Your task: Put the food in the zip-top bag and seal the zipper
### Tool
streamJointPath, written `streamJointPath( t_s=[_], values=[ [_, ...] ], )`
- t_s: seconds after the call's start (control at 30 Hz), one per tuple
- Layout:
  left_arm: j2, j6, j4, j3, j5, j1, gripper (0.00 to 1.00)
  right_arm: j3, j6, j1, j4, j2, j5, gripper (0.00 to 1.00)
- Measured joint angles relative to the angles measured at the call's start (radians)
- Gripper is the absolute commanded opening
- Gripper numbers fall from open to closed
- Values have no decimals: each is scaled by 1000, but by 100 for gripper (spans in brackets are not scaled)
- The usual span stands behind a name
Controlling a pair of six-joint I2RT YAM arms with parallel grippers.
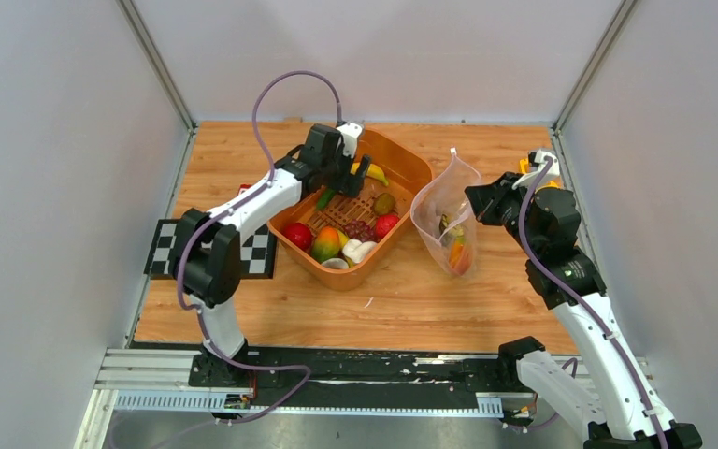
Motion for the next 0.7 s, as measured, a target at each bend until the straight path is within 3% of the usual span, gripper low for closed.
streamJointPath(
  t_s=[0.2,0.7],
  values=[
    [112,25,34,38,-18,29,95,0,0,0,0,0,-7,0],
    [203,31,105,62,-129,22,88,0,0,0,-4,0,-18,0]
  ],
)
